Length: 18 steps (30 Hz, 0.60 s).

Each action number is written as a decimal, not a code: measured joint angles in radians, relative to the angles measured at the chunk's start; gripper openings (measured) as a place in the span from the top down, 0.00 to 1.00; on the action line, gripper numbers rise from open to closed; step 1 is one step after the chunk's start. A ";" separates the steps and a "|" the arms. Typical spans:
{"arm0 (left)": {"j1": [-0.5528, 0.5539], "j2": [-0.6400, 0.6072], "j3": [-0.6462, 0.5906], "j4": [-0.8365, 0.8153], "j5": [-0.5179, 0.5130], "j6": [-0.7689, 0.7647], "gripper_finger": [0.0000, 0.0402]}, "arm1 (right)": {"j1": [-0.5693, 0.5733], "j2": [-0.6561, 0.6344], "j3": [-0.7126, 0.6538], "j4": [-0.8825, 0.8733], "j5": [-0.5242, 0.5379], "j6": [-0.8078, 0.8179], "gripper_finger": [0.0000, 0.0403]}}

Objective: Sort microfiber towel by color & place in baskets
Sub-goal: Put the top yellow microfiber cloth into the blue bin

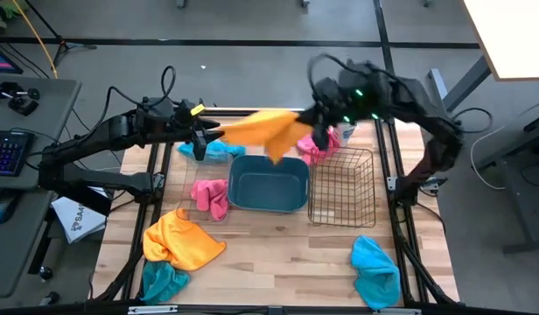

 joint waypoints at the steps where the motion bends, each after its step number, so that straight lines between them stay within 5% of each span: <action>1: 0.000 0.000 0.000 0.007 0.000 0.000 0.61 | 0.026 -0.023 -0.019 -0.006 0.012 0.011 1.00; 8: 0.000 0.000 0.000 0.079 -0.003 0.033 0.61 | 0.125 -0.061 -0.246 0.008 0.206 0.133 1.00; 15: 0.000 0.000 0.000 0.138 -0.003 0.053 0.61 | 0.096 -0.034 -0.544 0.349 0.195 0.203 1.00; 18: 0.000 0.000 0.000 0.134 -0.003 0.051 0.61 | 0.070 -0.020 -0.619 0.524 0.108 0.255 1.00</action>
